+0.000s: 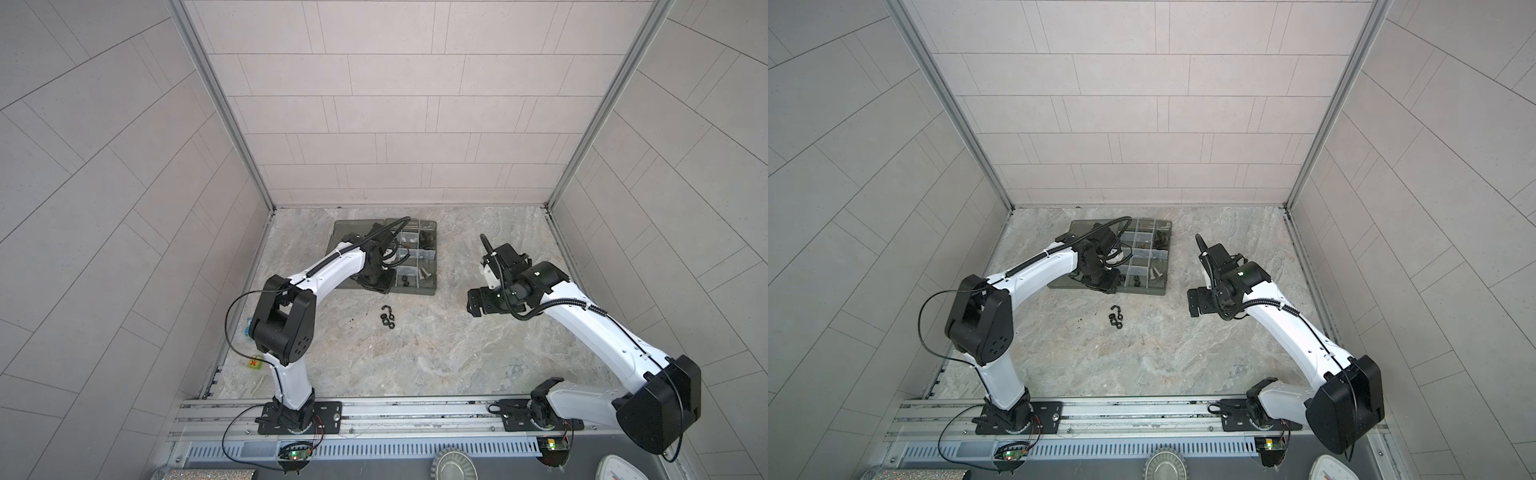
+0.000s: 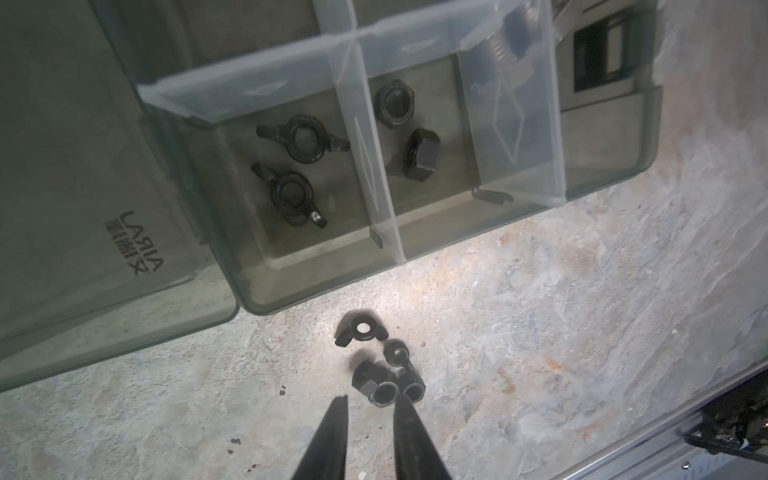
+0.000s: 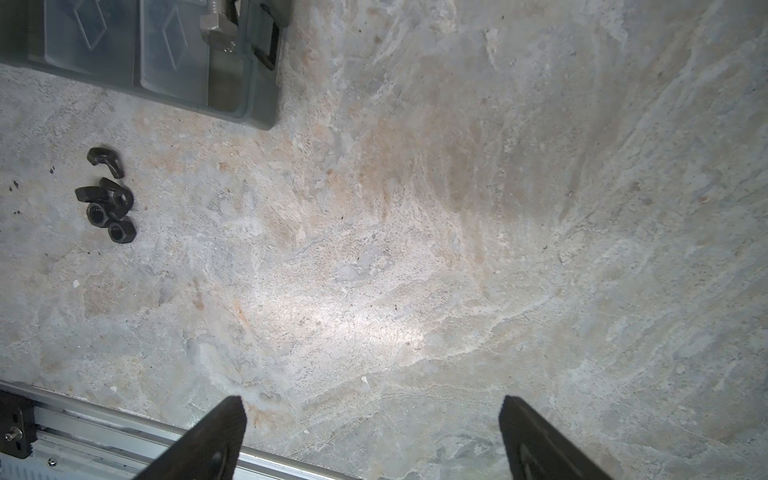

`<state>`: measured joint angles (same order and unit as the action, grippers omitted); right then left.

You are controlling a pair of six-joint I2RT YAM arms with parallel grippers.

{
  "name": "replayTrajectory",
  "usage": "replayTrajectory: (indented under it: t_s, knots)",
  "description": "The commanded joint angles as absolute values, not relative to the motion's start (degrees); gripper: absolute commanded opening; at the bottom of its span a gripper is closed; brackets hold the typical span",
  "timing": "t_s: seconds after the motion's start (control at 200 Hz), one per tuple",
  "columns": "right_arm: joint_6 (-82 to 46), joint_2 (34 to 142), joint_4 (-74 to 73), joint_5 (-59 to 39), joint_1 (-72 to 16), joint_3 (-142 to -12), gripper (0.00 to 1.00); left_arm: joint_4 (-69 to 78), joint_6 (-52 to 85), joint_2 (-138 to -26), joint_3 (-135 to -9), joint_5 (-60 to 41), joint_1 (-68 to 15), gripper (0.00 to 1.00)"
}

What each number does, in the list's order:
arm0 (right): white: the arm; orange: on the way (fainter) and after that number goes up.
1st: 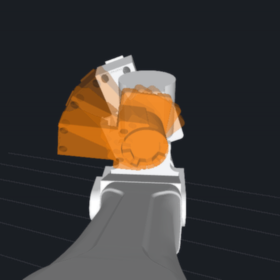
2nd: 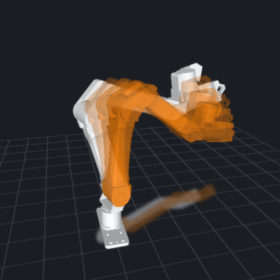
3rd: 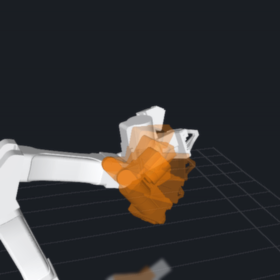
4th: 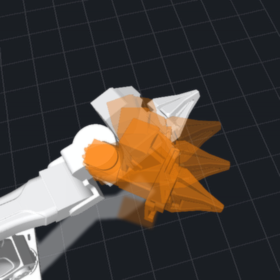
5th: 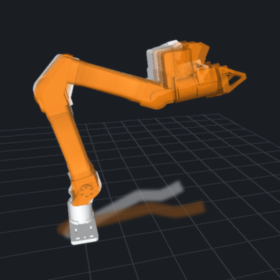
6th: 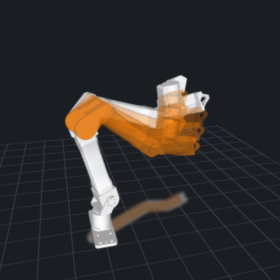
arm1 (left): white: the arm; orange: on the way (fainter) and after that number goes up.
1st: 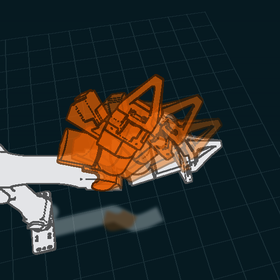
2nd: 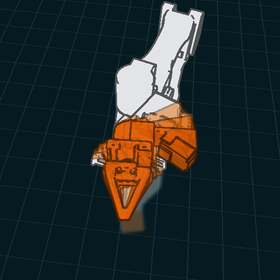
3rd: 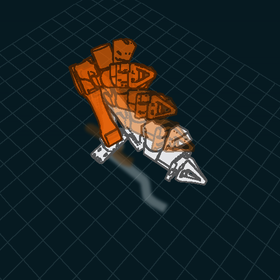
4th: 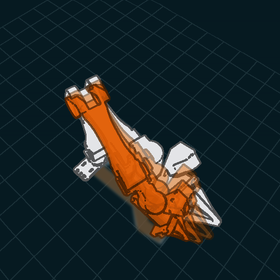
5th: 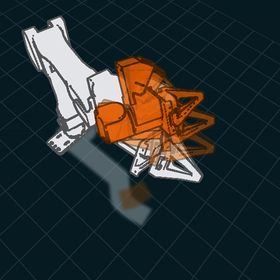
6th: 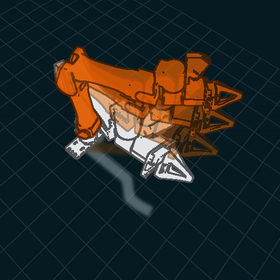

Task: Sort the screws and nuts into containers

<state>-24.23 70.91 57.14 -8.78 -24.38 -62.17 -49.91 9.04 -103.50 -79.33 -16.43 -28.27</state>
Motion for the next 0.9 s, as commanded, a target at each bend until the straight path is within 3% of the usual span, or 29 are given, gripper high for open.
replayTrajectory:
  t_s: [0.0,0.445,0.891]
  knots:
    - [-24.6,70.9,57.6,-8.5,-24.6,-62.2,0.97,-50.2,8.5,-103.1,-75.9,-16.4,-28.5,0.29]
    - [-24.4,70.5,59.0,-8.4,-24.6,-62.2,0.97,-42.0,8.3,-104.2,-68.1,-16.4,-28.5,0.29]
    - [-23.6,69.6,59.6,-7.7,-24.5,-62.4,0.97,-36.8,6.4,-106.4,-66.3,-14.4,-28.5,0.43]
